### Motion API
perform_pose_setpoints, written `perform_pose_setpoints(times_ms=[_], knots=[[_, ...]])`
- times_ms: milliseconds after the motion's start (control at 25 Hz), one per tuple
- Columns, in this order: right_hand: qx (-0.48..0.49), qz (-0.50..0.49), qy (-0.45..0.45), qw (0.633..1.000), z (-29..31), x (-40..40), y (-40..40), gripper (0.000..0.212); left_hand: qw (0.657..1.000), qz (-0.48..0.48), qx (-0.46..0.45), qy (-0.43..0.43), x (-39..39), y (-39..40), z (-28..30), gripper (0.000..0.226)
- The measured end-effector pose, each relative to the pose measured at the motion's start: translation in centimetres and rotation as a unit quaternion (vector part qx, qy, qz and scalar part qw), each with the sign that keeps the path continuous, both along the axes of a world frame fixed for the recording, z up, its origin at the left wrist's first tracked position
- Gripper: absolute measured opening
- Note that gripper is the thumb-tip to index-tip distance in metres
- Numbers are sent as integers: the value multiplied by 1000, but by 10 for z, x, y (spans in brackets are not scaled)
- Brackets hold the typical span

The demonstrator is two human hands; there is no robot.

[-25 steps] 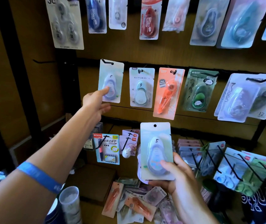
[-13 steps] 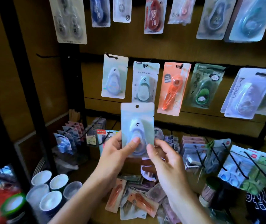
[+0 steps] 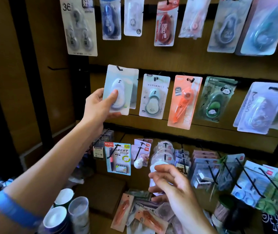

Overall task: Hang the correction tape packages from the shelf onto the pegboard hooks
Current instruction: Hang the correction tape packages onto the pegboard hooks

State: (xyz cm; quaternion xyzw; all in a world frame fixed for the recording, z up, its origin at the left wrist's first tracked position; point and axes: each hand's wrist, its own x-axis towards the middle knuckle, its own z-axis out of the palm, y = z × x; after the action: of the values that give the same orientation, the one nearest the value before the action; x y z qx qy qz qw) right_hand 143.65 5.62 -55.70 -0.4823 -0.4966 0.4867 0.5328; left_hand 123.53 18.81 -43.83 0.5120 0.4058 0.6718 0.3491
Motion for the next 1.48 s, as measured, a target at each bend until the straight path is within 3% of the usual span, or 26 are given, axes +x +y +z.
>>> perform_pose_setpoints(times_ms=[280,360,440,560,760,960,1120,1280,1400,1480], knots=[[-20,25,7,999,-5,11,0,13,996,35,-70,-42,21,24,5,37],[-31,30,12,999,-7,16,2,13,990,39,-119,-70,22,32,4,46],[-43,24,10,999,-13,24,3,14,978,34,-173,-110,18,40,-11,40],[-69,-16,8,997,-37,37,4,10,963,26,-222,-153,26,23,-69,24],[-174,-69,-28,982,-130,64,6,10,938,0,-325,-119,60,-59,-212,23],[-274,-66,-110,953,-220,82,12,10,892,-31,-452,5,77,-64,-306,18],[-312,-72,-143,937,-284,97,28,9,862,-26,-497,98,83,-26,-371,18],[-351,-60,-166,920,-326,107,61,12,837,4,-506,207,88,15,-440,9],[-383,-62,-153,909,-360,109,93,14,829,20,-487,275,77,42,-487,17],[-400,-69,-139,903,-379,109,108,15,821,46,-450,348,69,47,-508,5]])
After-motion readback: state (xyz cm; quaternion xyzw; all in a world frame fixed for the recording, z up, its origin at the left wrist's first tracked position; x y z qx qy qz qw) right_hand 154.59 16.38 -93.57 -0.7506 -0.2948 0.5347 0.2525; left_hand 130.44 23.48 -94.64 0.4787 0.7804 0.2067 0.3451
